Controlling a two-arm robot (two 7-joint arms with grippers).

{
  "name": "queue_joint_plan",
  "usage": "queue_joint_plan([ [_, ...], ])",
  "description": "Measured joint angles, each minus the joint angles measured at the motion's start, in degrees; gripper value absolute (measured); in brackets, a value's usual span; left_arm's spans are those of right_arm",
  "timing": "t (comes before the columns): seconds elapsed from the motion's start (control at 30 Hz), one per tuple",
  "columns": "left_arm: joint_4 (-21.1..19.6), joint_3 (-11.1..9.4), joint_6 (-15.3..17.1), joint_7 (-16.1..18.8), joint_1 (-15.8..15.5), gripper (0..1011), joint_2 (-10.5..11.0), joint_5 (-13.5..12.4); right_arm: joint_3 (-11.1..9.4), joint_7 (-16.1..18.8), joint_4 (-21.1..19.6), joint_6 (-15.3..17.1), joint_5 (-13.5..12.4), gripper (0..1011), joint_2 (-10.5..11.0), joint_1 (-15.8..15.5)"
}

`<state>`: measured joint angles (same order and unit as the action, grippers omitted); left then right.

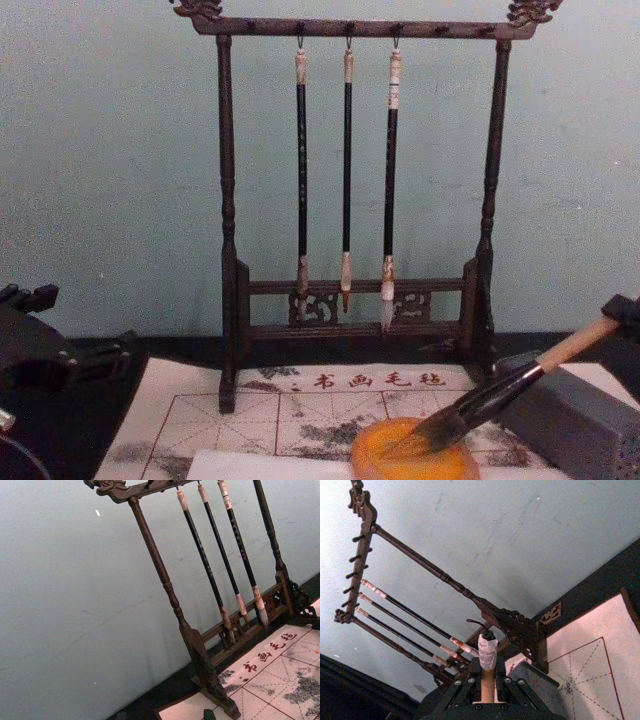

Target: Pick up the brush from the inkstone, write on the paper, then place the brush back to its original position.

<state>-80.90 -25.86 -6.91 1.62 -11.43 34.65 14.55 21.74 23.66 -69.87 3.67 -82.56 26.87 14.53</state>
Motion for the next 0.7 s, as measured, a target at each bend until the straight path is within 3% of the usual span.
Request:
queue_joint_plan([
  [0.7, 0.0, 0.0, 0.0, 0.0, 0.0, 1001, 0.0, 0.0, -0.1, -0.4, 0.7, 1.1, 0.6, 181, -0.6, 0.1],
])
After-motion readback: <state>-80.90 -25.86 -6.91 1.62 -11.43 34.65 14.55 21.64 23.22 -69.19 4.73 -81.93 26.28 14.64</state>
